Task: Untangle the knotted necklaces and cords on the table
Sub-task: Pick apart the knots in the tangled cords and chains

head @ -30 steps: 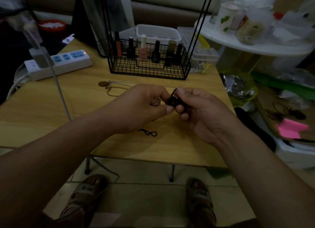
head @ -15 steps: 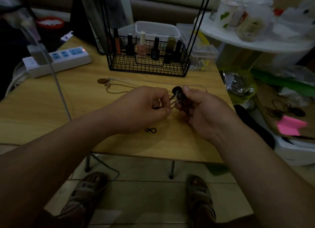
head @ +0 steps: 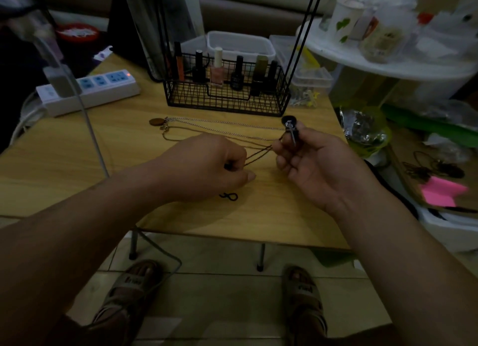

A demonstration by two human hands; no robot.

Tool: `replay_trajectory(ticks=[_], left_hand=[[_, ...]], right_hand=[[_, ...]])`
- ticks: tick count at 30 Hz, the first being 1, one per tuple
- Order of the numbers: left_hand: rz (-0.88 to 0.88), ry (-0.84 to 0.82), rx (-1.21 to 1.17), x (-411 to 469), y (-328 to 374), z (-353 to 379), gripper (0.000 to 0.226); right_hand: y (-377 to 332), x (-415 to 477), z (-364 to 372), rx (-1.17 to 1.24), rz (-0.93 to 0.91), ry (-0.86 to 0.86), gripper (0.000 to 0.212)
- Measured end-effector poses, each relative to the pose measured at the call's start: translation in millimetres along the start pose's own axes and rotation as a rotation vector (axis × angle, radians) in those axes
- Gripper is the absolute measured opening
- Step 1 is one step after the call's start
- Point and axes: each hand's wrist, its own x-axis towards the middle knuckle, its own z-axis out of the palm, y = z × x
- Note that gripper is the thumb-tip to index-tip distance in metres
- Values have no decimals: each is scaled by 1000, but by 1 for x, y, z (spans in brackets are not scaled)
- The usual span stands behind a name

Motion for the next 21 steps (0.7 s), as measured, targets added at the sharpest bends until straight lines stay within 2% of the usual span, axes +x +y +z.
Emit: replay_trajectory(ticks=[2, 4, 9, 14, 21], left_hand=[[-46, -17, -96, 0, 3, -2, 18], [-117, 0, -288, 1, 5, -5, 6], [-253, 70, -474, 2, 2, -12, 19], [-292, 18, -423, 2, -1, -13, 13], [-260, -35, -299, 1, 6, -13, 8]], right_hand=[[-2, -1, -3, -145, -78, 17, 13], [-5, -3, -4, -272, -168, 36, 13], [-21, -7, -11, 1, -189, 11, 21], [-47, -10, -29, 226, -300, 112, 35], [-58, -14, -43, 269, -404, 125, 39]])
